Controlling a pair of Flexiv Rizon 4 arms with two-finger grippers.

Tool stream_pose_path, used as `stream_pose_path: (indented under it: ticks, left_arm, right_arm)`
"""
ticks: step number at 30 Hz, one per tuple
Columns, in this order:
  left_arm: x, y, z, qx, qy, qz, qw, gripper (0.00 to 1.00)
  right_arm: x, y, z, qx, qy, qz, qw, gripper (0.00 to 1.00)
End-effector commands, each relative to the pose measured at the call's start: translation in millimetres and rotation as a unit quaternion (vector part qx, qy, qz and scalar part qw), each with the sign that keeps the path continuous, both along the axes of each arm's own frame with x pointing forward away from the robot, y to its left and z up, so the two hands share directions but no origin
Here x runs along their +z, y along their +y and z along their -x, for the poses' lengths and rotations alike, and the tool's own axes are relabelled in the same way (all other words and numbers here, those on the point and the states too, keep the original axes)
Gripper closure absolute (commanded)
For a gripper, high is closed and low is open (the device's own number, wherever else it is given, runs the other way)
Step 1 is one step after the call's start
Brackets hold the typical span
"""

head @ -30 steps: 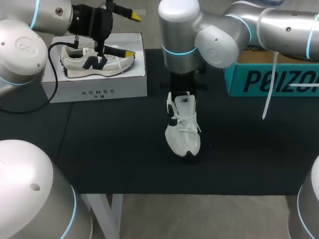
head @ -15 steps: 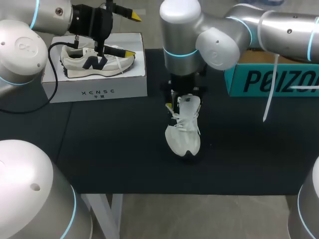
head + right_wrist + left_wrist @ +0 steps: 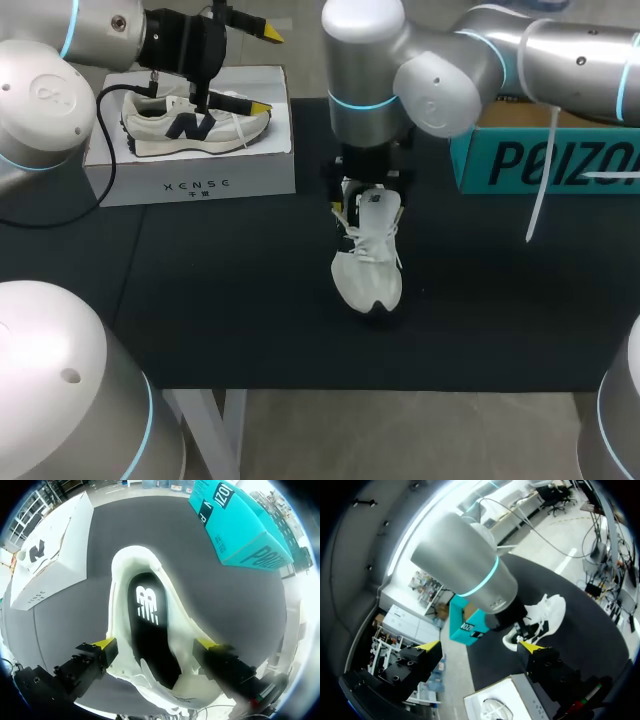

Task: Take the shoe out of the shoebox, open the shoe tongue, remove and reinsert the insole, then place the shoe into the shoebox

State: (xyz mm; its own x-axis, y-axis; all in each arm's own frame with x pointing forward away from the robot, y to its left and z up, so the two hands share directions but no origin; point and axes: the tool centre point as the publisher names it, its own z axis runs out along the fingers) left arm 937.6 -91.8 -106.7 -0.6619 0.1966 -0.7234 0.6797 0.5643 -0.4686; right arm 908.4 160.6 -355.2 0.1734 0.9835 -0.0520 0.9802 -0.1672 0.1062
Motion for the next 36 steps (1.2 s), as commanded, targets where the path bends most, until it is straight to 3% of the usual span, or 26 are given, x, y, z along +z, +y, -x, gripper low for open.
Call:
stream_pose_path:
  ticks: [1,18,23,36]
  left_arm:
    - [0.1,-0.4,-0.5,0.000,0.000,-0.002,1.000,0.00]
    - [0.1,-0.4,-0.5,0.000,0.000,-0.002,1.000,0.00]
    - [0.1,-0.4,-0.5,0.000,0.000,-0.002,1.000,0.00]
    - [0.1,-0.4,-0.5,0.000,0.000,-0.002,1.000,0.00]
  right_arm:
    - [2.4,-1.0,1.5,-0.002,-0.002,0.000,1.000,0.00]
    - [11.0,-5.3,7.7,-0.029,-0.003,0.009,1.000,0.00]
    - [4.8,-1.5,6.8,-0.039,0.006,0.010,0.999,0.00]
    - [21.9,-9.5,3.5,-0.073,-0.006,0.040,0.997,0.00]
